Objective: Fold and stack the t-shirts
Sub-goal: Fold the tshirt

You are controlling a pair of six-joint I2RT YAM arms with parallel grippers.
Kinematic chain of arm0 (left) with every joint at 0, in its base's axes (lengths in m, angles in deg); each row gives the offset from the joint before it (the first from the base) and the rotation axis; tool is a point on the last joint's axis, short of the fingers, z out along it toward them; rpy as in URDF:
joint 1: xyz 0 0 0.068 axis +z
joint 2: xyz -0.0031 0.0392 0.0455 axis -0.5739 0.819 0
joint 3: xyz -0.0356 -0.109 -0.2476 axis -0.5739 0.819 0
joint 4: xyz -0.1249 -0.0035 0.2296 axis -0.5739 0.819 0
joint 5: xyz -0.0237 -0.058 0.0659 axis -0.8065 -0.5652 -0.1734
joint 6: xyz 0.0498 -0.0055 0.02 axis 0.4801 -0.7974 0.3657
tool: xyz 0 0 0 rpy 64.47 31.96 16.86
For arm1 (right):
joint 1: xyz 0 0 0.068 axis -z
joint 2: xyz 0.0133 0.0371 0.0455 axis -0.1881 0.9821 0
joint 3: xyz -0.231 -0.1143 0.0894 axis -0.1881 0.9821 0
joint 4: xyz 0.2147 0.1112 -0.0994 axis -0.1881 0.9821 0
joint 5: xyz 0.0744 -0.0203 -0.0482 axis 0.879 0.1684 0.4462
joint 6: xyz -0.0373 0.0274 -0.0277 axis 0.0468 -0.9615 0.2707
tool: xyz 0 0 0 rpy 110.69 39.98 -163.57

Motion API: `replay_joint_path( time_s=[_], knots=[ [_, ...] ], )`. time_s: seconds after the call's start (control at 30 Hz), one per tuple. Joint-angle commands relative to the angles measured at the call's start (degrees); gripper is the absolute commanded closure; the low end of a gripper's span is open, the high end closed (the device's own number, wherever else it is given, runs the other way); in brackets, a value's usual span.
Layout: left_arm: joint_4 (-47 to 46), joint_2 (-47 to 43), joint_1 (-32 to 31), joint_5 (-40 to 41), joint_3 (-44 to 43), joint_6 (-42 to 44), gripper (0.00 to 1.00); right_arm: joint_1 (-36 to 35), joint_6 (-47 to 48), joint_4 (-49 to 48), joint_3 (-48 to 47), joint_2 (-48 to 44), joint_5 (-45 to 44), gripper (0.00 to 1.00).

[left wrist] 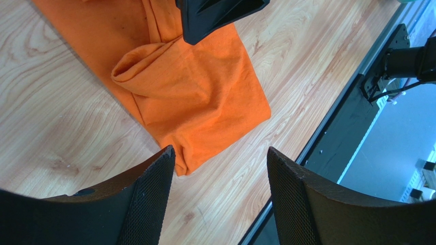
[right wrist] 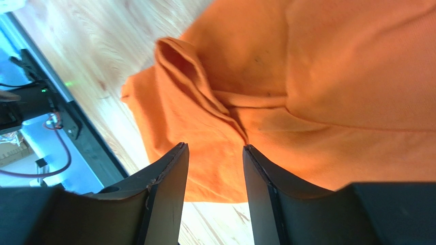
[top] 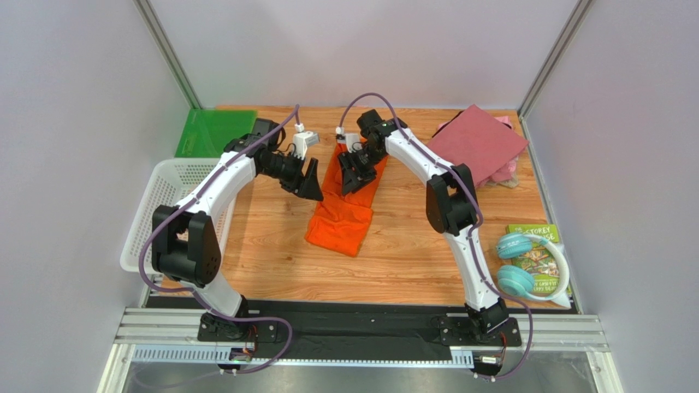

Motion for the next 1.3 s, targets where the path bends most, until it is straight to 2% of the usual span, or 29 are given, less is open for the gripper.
replay_joint_path(
  time_s=[0.0, 0.4, 0.73, 0.9, 1.1, 1.13, 1.27],
  knots=[
    [0.0, -2.1, 0.3, -0.9, 0.0, -0.1, 0.27, -0.3, -0.1, -1.5, -2.2, 1.2, 4.5, 0.51],
    [1.3, -3.2, 0.3, -1.2, -0.9, 0.0, 0.27, 0.9, 0.3, -1.1, -2.8, 6.6, 10.4, 0.54],
    [1.4, -3.0, 0.3, -0.8, -1.3, 0.0, 0.27, 0.3, 0.8, -2.6, 4.6, 1.6, 11.5, 0.55],
    [1.4, -2.9, 0.3, -0.7, -1.2, 0.1, 0.27, -0.5, 1.3, -2.8, 7.5, 0.3, 11.3, 0.6],
    [1.4, -2.5, 0.3, -0.5, -1.4, 0.0, 0.27, -1.7, 1.4, -2.7, 9.3, -0.6, 10.6, 0.7],
    [1.3, -2.5, 0.3, -0.5, -1.4, 0.0, 0.27, -1.8, 1.4, -2.7, 9.3, -0.5, 10.6, 0.77],
    [1.4, -2.5, 0.3, 0.4, -1.6, 0.4, 0.27, -1.9, 1.2, -2.8, 9.5, -0.4, 10.4, 0.92]
  ],
)
